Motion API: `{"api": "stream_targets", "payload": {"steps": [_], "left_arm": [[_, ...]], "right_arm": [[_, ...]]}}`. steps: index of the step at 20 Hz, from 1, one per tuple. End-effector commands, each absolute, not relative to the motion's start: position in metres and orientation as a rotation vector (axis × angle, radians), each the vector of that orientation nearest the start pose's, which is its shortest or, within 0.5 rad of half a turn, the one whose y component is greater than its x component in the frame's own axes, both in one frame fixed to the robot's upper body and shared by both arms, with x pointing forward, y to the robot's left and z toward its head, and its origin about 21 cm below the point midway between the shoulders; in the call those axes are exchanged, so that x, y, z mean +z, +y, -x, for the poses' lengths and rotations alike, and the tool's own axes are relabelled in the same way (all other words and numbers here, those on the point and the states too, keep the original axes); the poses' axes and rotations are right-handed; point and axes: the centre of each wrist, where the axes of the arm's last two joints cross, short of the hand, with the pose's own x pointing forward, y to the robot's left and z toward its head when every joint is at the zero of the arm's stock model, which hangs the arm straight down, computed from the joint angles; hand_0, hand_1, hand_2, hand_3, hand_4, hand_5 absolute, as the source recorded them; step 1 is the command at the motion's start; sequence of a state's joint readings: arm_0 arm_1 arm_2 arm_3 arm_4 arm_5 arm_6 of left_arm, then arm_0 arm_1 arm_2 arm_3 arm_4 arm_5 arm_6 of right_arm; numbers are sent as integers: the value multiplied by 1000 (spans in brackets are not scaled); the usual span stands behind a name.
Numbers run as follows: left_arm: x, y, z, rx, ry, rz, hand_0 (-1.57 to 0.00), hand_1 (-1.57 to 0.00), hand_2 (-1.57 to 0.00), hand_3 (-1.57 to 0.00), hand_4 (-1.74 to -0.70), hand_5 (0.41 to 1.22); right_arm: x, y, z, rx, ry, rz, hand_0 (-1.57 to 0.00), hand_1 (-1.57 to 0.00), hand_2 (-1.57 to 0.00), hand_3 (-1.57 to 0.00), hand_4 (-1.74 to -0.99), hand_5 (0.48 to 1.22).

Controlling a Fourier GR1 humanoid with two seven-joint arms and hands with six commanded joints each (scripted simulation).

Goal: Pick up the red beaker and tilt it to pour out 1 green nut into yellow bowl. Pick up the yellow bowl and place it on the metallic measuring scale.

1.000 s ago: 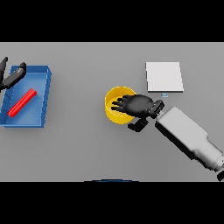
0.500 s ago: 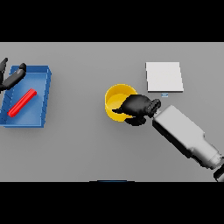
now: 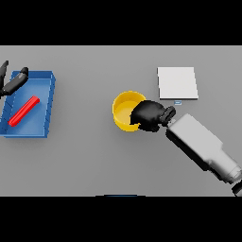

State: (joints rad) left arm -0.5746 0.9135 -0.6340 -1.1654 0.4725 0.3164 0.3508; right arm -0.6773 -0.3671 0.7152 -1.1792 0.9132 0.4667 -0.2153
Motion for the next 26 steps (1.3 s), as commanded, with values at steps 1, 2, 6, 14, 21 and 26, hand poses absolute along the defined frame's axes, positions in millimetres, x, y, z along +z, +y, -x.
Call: {"api": "stream_targets", "payload": {"steps": [1, 2, 6, 14, 21, 26], "left_arm": [[103, 342, -344, -404, -1141, -580, 1, 1, 1, 1, -717, 693], [102, 341, -344, -409, -1138, -582, 1, 1, 1, 1, -716, 694], [98, 342, -343, -401, -1133, -575, 1, 1, 1, 1, -723, 694], [103, 339, -342, -418, -1135, -579, 1, 1, 1, 1, -716, 686], [107, 338, -343, -411, -1141, -588, 1, 1, 1, 1, -729, 715], [109, 336, -342, -397, -1117, -588, 1, 1, 1, 1, -735, 727]], "right_arm": [[53, -132, -348, 2173, -1225, 352, -1515, -1511, -1314, -1285, -1720, 1206], [55, -133, -350, 2164, -1233, 358, -1526, -1523, -1319, -1311, -1724, 1209], [80, -142, -351, 2123, -1253, 349, -1553, -1551, -1344, -1317, -1734, 1216], [120, -156, -353, 2020, -1293, 508, -1568, -1568, -1497, -1164, -1740, 1220], [131, -174, -372, 1939, -1306, 621, -1568, -1570, -1536, -1153, -1741, 1221], [124, -205, -392, 1852, -1261, 698, -1570, -1571, -1539, -1145, -1741, 1221]]}}
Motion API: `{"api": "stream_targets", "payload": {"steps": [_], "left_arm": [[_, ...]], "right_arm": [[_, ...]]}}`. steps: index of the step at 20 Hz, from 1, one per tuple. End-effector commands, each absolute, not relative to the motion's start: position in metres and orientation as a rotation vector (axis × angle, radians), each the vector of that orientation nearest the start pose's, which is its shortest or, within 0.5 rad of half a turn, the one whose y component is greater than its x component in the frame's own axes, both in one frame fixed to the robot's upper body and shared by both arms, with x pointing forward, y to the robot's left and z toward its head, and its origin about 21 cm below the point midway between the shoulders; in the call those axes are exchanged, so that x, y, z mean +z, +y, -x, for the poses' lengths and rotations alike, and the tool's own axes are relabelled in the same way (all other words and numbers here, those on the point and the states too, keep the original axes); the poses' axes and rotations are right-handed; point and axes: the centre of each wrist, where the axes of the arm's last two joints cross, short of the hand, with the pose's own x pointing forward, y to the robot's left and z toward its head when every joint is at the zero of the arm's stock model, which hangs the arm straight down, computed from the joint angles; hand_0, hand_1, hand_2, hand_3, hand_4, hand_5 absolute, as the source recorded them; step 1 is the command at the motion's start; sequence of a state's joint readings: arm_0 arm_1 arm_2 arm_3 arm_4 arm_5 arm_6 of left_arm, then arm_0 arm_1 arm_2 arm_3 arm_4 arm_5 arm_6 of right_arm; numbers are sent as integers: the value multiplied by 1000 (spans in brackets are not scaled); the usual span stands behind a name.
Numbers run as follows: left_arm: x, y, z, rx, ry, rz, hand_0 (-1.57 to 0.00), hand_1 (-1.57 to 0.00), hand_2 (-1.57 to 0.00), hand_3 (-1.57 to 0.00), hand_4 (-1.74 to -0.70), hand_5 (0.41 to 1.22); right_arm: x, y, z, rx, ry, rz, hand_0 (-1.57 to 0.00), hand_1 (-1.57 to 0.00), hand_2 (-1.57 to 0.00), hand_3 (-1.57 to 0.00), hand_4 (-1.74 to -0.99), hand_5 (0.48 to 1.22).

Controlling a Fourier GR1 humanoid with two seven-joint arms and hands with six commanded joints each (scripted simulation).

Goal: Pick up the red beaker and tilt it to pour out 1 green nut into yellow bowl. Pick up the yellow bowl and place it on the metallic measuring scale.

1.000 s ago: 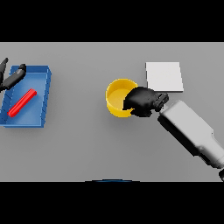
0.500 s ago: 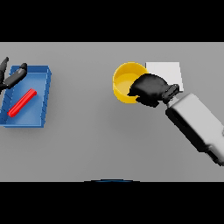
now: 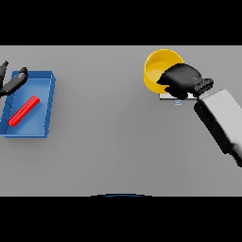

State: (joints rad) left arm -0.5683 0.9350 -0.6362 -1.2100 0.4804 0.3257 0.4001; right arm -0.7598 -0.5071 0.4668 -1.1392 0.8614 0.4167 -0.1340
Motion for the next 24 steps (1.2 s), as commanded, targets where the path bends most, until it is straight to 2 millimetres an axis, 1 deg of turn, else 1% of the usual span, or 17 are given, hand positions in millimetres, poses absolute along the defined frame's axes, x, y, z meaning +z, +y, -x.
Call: {"api": "stream_targets", "payload": {"steps": [1, 3, 4, 6, 7, 8, 9, 11, 13, 16, 17, 18, 19, 21, 22, 23, 24], "left_arm": [[108, 336, -342, -398, -1113, -588, 1, 1, 1, 1, -737, 730], [107, 335, -341, -396, -1114, -581, 1, 1, 1, 1, -737, 738], [108, 338, -342, -392, -1101, -591, 1, 1, 1, 1, -732, 735], [110, 337, -340, -403, -1101, -603, 1, 1, 1, 1, -722, 732], [106, 336, -339, -403, -1095, -602, 1, 1, 1, 1, -719, 725], [108, 338, -339, -404, -1098, -602, 1, 1, 1, 1, -720, 720], [106, 340, -335, -404, -1099, -601, 1, 1, 1, 1, -722, 717], [108, 332, -338, -401, -1103, -591, 1, 1, 1, 1, -726, 713], [107, 337, -338, -400, -1093, -597, 1, 1, 1, 1, -726, 710], [104, 339, -339, -397, -1098, -598, 1, 1, 1, 1, -729, 714], [105, 338, -337, -395, -1091, -601, 1, 1, 1, 1, -729, 713], [107, 339, -340, -399, -1089, -603, 1, 1, 1, 1, -727, 710], [108, 338, -340, -400, -1095, -599, 1, 1, 1, 1, -727, 712], [110, 339, -340, -395, -1087, -604, 1, 1, 1, 1, -727, 715], [104, 339, -339, -402, -1085, -593, 1, 1, 1, 1, -729, 717], [105, 337, -340, -401, -1086, -591, 1, 1, 1, 1, -730, 720], [106, 336, -341, -402, -1091, -592, 1, 1, 1, 1, -732, 723]], "right_arm": [[124, -208, -395, 1840, -1260, 709, -1570, -1571, -1540, -1143, -1741, 1221], [117, -221, -401, 1805, -1248, 737, -1570, -1571, -1549, -1147, -1741, 1221], [113, -224, -404, 1786, -1230, 755, -1571, -1571, -1542, -1150, -1741, 1221], [106, -233, -411, 1761, -1211, 755, -1571, -1571, -1519, -1156, -1741, 1221], [104, -240, -414, 1741, -1204, 764, -1571, -1571, -1500, -1169, -1741, 1221], [102, -244, -416, 1729, -1195, 767, -1571, -1571, -1487, -1195, -1741, 1221], [96, -245, -416, 1723, -1178, 767, -1571, -1571, -1474, -1235, -1741, 1221], [90, -254, -421, 1692, -1159, 758, -1571, -1571, -1451, -1295, -1741, 1221], [86, -251, -426, 1667, -1142, 743, -1571, -1571, -1428, -1331, -1741, 1221], [79, -258, -427, 1645, -1123, 710, -1548, -1571, -1393, -1407, -1741, 1221], [76, -258, -428, 1637, -1113, 699, -1528, -1571, -1382, -1440, -1741, 1221], [74, -254, -428, 1632, -1101, 695, -1469, -1571, -1369, -1466, -1741, 1221], [74, -254, -428, 1637, -1104, 686, -1417, -1571, -1363, -1487, -1741, 1221], [75, -258, -430, 1644, -1098, 669, -1397, -1571, -1385, -1363, -1741, 1221], [73, -258, -430, 1637, -1101, 668, -1332, -1459, -1423, -1198, -1741, 1221], [74, -259, -430, 1626, -1100, 657, -1128, -1322, -1330, -1057, -1701, 1221], [74, -260, -429, 1618, -1110, 648, -902, -1150, -1186, -937, -1660, 1143]]}}
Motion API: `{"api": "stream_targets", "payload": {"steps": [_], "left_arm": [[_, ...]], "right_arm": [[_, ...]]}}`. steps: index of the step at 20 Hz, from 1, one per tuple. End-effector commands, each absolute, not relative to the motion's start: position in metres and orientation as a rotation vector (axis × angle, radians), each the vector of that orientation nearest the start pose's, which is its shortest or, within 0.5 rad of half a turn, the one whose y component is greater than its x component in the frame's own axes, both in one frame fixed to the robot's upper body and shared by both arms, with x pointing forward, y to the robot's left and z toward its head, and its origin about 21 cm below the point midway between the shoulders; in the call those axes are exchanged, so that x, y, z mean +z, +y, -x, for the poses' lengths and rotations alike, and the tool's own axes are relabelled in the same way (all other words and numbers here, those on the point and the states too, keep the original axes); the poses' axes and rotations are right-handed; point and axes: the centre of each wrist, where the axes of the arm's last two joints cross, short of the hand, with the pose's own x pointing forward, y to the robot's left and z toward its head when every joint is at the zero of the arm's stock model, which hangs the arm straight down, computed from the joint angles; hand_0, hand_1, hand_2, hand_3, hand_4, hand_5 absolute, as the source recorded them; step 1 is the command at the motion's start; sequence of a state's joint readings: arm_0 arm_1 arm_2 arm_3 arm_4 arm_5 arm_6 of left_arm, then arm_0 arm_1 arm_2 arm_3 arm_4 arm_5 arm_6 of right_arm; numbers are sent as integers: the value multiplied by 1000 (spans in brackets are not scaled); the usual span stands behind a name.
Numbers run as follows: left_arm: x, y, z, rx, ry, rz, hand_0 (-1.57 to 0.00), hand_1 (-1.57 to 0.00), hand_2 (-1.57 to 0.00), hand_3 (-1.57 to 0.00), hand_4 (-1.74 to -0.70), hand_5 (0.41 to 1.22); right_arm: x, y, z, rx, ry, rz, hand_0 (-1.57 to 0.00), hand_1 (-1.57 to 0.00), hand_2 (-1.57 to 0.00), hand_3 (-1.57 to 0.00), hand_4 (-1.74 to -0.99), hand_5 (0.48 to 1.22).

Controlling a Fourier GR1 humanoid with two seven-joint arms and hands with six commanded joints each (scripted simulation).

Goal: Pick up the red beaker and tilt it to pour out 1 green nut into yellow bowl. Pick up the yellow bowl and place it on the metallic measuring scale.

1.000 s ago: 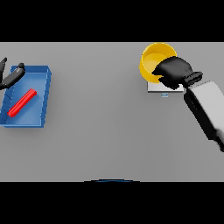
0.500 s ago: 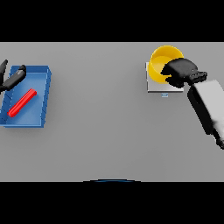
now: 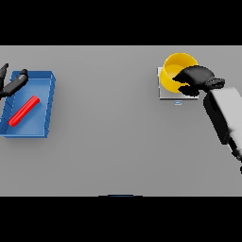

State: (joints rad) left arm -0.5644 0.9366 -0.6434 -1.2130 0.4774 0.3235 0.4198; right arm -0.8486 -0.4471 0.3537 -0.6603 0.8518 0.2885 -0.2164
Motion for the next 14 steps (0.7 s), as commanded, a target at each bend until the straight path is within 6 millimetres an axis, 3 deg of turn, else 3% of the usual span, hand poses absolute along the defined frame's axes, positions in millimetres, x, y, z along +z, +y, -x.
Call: {"api": "stream_targets", "payload": {"steps": [1, 4, 7, 11, 14], "left_arm": [[106, 332, -342, -407, -1099, -587, 1, 1, 1, 1, -733, 728], [106, 332, -342, -405, -1087, -590, 1, 1, 1, 1, -727, 717], [106, 337, -342, -406, -1088, -598, 1, 1, 1, 1, -723, 705], [101, 333, -339, -404, -1094, -582, 1, 1, 1, 1, -722, 697], [106, 338, -343, -399, -1093, -597, 1, 1, 1, 1, -720, 693]], "right_arm": [[74, -259, -430, 1608, -1093, 642, -721, -980, -1042, -833, -1619, 1072], [74, -264, -430, 1619, -1054, 643, -369, -582, -693, -613, -1539, 933], [74, -264, -430, 1661, -1053, 649, -188, -304, -446, -490, -1485, 859], [75, -263, -430, 1659, -1020, 645, -77, -124, -202, -352, -1431, 799], [74, -262, -430, 1644, -1001, 644, -39, -63, -103, -272, -1410, 759]]}}
